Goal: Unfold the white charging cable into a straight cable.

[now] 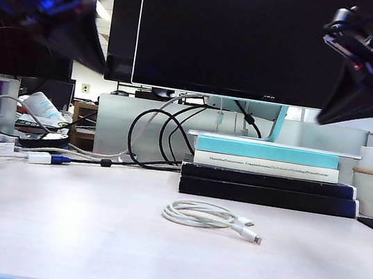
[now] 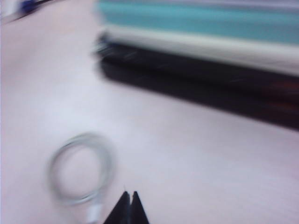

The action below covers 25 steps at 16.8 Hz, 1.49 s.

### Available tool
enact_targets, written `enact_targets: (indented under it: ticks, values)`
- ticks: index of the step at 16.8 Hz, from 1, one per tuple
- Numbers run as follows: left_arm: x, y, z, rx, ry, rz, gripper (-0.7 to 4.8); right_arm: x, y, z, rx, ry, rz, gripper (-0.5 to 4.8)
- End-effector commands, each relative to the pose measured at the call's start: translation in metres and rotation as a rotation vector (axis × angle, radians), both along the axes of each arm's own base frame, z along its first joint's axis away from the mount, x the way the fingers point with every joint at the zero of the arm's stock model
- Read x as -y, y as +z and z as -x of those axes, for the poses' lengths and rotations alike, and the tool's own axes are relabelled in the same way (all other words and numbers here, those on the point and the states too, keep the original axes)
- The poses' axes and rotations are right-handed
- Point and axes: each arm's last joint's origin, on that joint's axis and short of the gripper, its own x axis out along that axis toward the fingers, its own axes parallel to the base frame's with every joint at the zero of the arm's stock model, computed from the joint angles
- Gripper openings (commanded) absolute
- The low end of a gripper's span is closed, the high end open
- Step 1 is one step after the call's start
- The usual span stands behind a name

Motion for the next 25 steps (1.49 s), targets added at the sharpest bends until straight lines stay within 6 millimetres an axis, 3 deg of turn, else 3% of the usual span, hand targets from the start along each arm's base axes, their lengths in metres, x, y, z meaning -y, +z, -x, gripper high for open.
enact_targets:
  ticks: [1,3,7,10,13,16,19,22,25]
  values:
    - [0.01,-0.01,-0.002,-0.047,-0.035,-0.015,-0.06,-0.004,-0.002,-0.005,-0.011,0.074,-0.039,-0.05]
    - [0.018,-0.017,-0.002,-0.114,-0.148,0.052,-0.06,-0.006,-0.016,-0.014,-0.061,0.087,-0.037,-0.05]
    - [0.027,-0.028,-0.011,-0.185,-0.166,0.093,0.02,-0.009,-0.032,-0.023,-0.135,0.103,-0.04,-0.05]
    - [0.04,-0.044,-0.025,-0.328,-0.15,0.151,2.77,-0.009,-0.031,-0.024,-0.135,0.104,-0.041,-0.05]
    - [0.064,-0.061,-0.035,-0.384,-0.171,0.109,2.78,-0.009,-0.03,-0.023,-0.151,0.106,-0.04,-0.05]
    - [0.094,-0.075,-0.037,-0.341,-0.089,-0.142,2.88,-0.009,-0.031,-0.022,-0.164,0.106,-0.038,-0.06]
    - [0.121,-0.089,-0.041,-0.345,-0.088,-0.265,3.09,-0.009,-0.032,-0.022,-0.174,0.107,-0.036,-0.05]
    - [0.13,-0.106,-0.048,-0.403,-0.109,-0.293,3.09,-0.009,-0.033,-0.02,-0.198,0.119,-0.045,-0.05]
    - [0.132,-0.11,-0.049,-0.41,-0.123,-0.274,2.95,-0.009,-0.033,-0.02,-0.201,0.119,-0.044,-0.06]
